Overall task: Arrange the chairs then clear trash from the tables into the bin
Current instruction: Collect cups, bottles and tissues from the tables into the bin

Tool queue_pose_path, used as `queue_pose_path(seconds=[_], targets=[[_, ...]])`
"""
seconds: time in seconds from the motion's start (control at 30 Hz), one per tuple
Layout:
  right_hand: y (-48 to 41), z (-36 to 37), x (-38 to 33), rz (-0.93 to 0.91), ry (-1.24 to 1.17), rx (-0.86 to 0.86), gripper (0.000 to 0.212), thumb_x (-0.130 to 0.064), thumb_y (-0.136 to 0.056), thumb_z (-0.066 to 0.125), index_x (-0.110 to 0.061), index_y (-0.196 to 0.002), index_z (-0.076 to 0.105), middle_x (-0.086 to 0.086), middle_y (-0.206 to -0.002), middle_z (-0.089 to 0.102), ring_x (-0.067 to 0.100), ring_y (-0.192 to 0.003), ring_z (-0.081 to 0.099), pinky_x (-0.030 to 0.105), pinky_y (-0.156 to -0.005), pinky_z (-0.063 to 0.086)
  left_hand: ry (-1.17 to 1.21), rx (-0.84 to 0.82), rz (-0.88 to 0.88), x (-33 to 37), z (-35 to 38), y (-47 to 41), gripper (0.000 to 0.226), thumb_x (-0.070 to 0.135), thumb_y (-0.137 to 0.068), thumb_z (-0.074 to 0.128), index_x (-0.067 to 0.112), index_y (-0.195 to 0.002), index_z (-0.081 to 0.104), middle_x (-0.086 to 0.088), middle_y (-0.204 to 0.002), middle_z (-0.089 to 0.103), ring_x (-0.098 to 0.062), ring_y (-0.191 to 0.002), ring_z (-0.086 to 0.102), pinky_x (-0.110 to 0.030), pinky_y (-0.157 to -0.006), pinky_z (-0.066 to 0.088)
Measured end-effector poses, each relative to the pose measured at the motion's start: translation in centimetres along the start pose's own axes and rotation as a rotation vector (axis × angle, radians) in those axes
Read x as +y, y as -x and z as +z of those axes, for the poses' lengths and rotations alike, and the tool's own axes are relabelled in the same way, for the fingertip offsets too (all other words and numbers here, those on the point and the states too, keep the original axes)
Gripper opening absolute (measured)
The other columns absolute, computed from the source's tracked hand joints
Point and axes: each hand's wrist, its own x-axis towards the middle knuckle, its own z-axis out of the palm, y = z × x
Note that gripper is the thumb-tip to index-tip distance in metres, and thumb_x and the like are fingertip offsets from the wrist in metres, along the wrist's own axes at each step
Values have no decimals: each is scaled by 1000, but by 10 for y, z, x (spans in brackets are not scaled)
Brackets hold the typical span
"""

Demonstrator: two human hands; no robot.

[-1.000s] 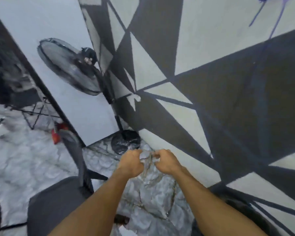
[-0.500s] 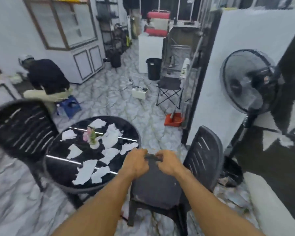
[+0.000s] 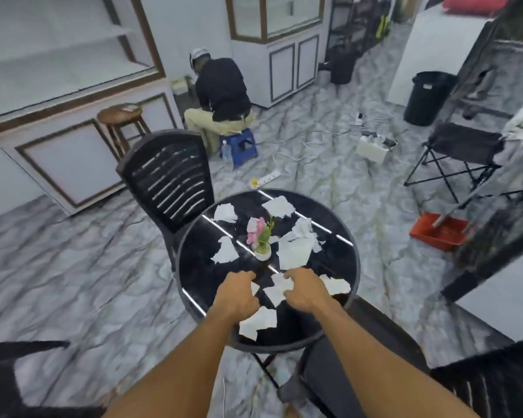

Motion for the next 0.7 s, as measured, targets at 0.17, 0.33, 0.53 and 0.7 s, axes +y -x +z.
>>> queue_pose_path(seconds=[0.17, 0.33, 0.53, 0.7], targets=[[-40, 37, 25, 174, 125, -87, 87, -51, -78, 67, -32, -151, 23, 11, -157, 19, 38, -145, 12, 62, -105, 32, -56, -218, -264, -30, 54, -27, 117, 61, -68, 80, 30, -158, 12, -12, -166, 1, -38, -149, 14, -53, -110, 36], [-60, 69, 34, 188, 187, -27, 57, -50, -90, 59, -26, -139, 45, 11, -141, 40, 33, -131, 34, 45, -96, 48, -164, -151, -210, -30, 97, -27, 65, 37, -84, 72, 25, -142, 44, -9, -146, 34, -33, -132, 35, -43, -95, 50], [-77, 61, 44, 118, 201, -33, 21, 7, -90, 45, -8, -87, 61, 12, -100, 66, 25, -96, 63, 27, -73, 46, 145, -8, -200, -40, 72, -49, 22, -11, -70, 45, 1, -70, 63, -11, -77, 64, -30, -79, 64, -43, -72, 53], [-88, 53, 28, 53, -100, 72, 20, 10, -80, 50, 4, -87, 67, 16, -90, 69, 29, -87, 65, 43, -77, 56, 150, 195, -241, -54, 27, -88, 47, -9, -76, 52, 14, -111, 73, -8, -110, 69, -29, -100, 65, -32, -85, 52]])
